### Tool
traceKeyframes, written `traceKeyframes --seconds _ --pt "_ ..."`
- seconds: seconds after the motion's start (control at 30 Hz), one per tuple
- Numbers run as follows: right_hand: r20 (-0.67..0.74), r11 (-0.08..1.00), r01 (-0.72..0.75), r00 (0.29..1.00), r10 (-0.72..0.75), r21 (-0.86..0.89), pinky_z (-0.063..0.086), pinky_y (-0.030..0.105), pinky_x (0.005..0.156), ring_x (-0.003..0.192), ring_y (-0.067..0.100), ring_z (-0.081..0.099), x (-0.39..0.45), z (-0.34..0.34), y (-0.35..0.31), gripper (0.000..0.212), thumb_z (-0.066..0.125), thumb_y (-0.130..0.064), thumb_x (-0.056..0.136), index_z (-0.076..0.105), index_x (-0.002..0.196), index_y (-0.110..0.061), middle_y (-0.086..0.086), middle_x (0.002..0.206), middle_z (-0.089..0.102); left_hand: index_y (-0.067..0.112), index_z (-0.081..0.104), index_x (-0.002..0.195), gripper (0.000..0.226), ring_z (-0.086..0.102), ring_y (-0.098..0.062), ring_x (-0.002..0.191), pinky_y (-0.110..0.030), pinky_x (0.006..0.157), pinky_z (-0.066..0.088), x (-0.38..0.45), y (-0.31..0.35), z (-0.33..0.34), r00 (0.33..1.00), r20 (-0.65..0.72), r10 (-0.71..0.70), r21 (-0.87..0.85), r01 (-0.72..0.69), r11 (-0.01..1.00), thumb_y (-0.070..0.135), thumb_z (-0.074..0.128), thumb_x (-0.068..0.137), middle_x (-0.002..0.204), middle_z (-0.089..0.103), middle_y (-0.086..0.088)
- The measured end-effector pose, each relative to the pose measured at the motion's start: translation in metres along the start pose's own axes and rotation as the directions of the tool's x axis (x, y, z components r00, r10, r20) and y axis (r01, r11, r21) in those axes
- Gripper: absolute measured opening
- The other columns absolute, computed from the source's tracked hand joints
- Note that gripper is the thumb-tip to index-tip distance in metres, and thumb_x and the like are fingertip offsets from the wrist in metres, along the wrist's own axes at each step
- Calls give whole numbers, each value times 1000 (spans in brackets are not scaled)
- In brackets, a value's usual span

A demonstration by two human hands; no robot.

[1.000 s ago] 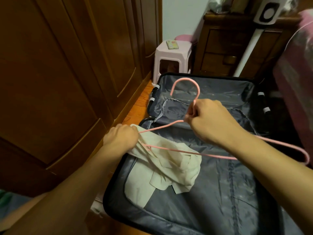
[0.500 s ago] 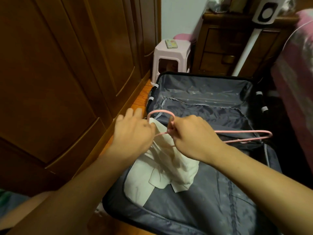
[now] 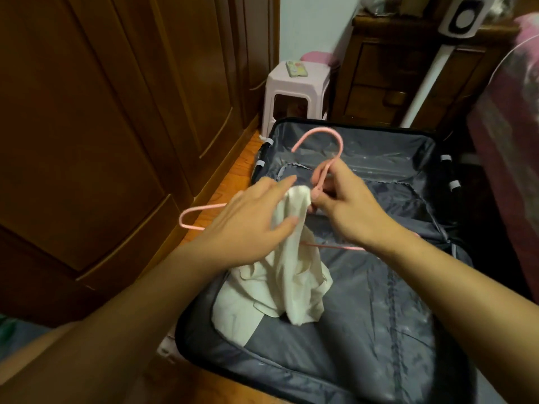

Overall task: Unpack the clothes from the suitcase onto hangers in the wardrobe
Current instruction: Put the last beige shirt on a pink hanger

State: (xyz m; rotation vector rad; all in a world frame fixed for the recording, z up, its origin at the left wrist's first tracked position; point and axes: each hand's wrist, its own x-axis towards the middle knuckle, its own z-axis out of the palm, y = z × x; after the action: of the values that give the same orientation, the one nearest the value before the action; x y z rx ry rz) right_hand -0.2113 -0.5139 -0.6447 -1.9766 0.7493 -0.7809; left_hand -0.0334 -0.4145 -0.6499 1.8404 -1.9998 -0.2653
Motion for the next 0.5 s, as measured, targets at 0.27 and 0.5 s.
traceKeyframes --seconds 0.27,0.5 --pt "-54 948 205 973 -224 -242 48 50 78 84 23 57 0 18 -10 23 56 -20 92 49 112 -26 0 91 59 21 63 104 33 61 -24 78 -47 66 50 -2 3 -4 968 -210 138 127 -113 985 39 36 105 90 64 2" --pt "-94 917 104 984 -151 -386 47 41 82 91 17 53 -47 53 41 20 58 -27 91 57 106 -15 -1 100 58 28 75 105 25 66 -10 93 -40 83 54 -7 -20 -19 866 -352 -355 -335 238 912 44 56 100 95 74 11"
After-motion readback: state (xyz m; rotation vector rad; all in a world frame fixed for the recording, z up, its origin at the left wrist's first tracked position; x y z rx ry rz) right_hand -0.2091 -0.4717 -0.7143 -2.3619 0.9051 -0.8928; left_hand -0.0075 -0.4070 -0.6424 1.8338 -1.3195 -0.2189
